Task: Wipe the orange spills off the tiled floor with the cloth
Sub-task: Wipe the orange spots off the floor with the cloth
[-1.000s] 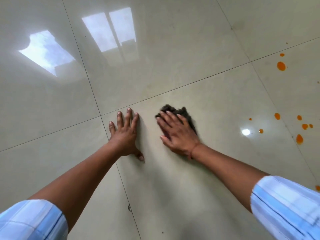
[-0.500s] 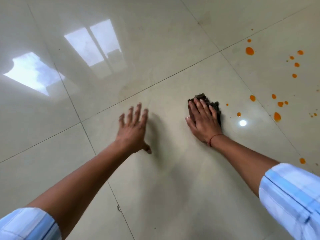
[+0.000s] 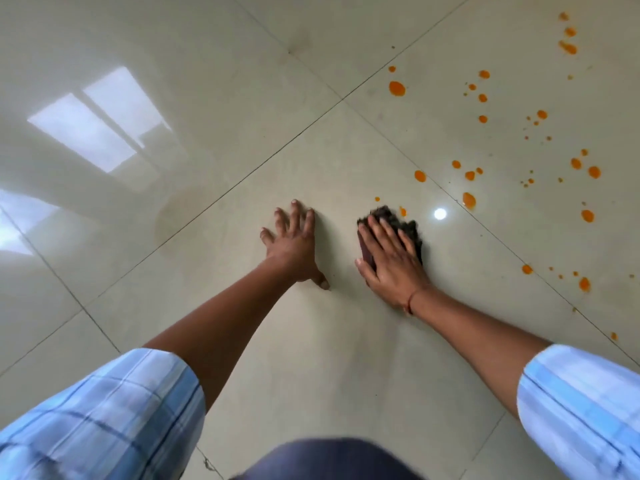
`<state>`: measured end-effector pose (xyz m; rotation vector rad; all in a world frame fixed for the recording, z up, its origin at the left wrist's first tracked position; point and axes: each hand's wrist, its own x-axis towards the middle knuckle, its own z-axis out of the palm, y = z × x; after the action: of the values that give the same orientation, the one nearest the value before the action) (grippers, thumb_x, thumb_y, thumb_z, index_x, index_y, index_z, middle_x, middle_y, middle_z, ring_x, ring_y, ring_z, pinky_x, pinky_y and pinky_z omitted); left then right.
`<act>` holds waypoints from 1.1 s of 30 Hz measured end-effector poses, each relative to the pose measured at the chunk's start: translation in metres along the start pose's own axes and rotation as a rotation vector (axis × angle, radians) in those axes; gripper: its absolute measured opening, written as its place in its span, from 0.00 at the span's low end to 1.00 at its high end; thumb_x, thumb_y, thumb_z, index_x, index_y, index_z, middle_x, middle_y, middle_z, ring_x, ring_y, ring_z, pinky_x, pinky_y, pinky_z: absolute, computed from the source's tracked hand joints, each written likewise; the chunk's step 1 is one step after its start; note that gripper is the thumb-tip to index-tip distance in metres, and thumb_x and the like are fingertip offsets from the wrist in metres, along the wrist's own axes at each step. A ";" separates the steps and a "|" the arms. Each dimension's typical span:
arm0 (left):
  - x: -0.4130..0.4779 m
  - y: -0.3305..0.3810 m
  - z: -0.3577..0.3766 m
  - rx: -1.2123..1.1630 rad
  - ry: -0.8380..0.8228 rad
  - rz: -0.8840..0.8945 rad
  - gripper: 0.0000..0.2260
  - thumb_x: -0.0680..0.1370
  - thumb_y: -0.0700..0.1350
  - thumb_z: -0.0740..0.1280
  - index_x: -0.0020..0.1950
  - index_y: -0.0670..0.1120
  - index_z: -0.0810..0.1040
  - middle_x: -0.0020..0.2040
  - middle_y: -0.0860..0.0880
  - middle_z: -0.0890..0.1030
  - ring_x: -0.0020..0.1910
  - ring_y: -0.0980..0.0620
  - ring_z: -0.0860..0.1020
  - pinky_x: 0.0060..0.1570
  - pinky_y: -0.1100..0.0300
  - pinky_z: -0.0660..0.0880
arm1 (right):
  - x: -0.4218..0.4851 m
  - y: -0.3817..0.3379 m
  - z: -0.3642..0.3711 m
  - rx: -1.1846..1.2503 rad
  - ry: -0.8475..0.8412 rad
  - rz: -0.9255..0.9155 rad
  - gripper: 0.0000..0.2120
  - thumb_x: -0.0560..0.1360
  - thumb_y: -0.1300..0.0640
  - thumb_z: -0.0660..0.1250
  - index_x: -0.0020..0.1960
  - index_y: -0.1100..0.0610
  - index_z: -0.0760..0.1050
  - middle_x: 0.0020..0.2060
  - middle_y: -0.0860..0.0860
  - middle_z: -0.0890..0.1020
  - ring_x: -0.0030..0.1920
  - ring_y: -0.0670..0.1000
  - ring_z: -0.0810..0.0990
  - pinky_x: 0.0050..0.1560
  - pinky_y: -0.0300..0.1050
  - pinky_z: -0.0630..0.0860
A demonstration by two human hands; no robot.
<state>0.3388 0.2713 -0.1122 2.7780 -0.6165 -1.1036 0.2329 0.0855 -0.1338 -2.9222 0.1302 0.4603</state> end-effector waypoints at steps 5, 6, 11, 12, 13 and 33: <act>-0.007 0.012 -0.012 0.177 0.012 0.006 0.68 0.56 0.65 0.79 0.77 0.45 0.33 0.76 0.41 0.32 0.75 0.34 0.38 0.69 0.31 0.48 | -0.041 0.014 -0.001 -0.005 -0.103 0.070 0.33 0.80 0.39 0.50 0.80 0.49 0.45 0.80 0.48 0.47 0.79 0.48 0.43 0.76 0.49 0.41; -0.006 0.015 -0.015 0.236 0.022 0.038 0.69 0.55 0.65 0.79 0.76 0.45 0.33 0.76 0.42 0.31 0.75 0.34 0.38 0.69 0.31 0.49 | -0.036 0.015 -0.003 -0.017 -0.112 0.062 0.34 0.80 0.38 0.51 0.80 0.49 0.45 0.80 0.48 0.47 0.79 0.49 0.43 0.76 0.50 0.41; 0.018 0.027 -0.017 0.267 -0.117 0.112 0.71 0.54 0.60 0.81 0.75 0.47 0.29 0.74 0.43 0.26 0.73 0.32 0.33 0.66 0.28 0.55 | 0.059 0.024 -0.029 0.008 -0.059 0.040 0.34 0.79 0.37 0.51 0.80 0.51 0.47 0.80 0.49 0.47 0.79 0.49 0.43 0.76 0.52 0.42; 0.020 0.026 -0.016 0.260 -0.130 0.110 0.71 0.54 0.60 0.81 0.75 0.47 0.29 0.74 0.43 0.26 0.73 0.32 0.32 0.66 0.27 0.54 | 0.072 0.025 -0.033 0.009 -0.037 0.035 0.34 0.80 0.37 0.51 0.80 0.51 0.47 0.80 0.50 0.48 0.79 0.50 0.44 0.76 0.52 0.42; 0.021 0.026 -0.016 0.257 -0.144 0.110 0.72 0.54 0.60 0.81 0.75 0.47 0.28 0.73 0.43 0.25 0.72 0.32 0.32 0.66 0.27 0.53 | 0.073 0.024 -0.034 0.015 -0.022 0.032 0.34 0.79 0.38 0.51 0.80 0.51 0.47 0.80 0.50 0.48 0.79 0.50 0.44 0.76 0.52 0.42; 0.032 0.060 -0.040 0.355 -0.072 0.046 0.68 0.55 0.67 0.77 0.77 0.45 0.35 0.77 0.41 0.34 0.75 0.31 0.43 0.69 0.35 0.54 | 0.124 0.070 -0.060 -0.240 -0.123 -0.321 0.34 0.80 0.38 0.49 0.80 0.51 0.43 0.80 0.51 0.45 0.79 0.51 0.43 0.76 0.53 0.40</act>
<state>0.3667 0.2011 -0.0897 3.0034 -0.9657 -1.1932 0.3600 -0.0022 -0.1277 -3.0487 -0.4335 0.6357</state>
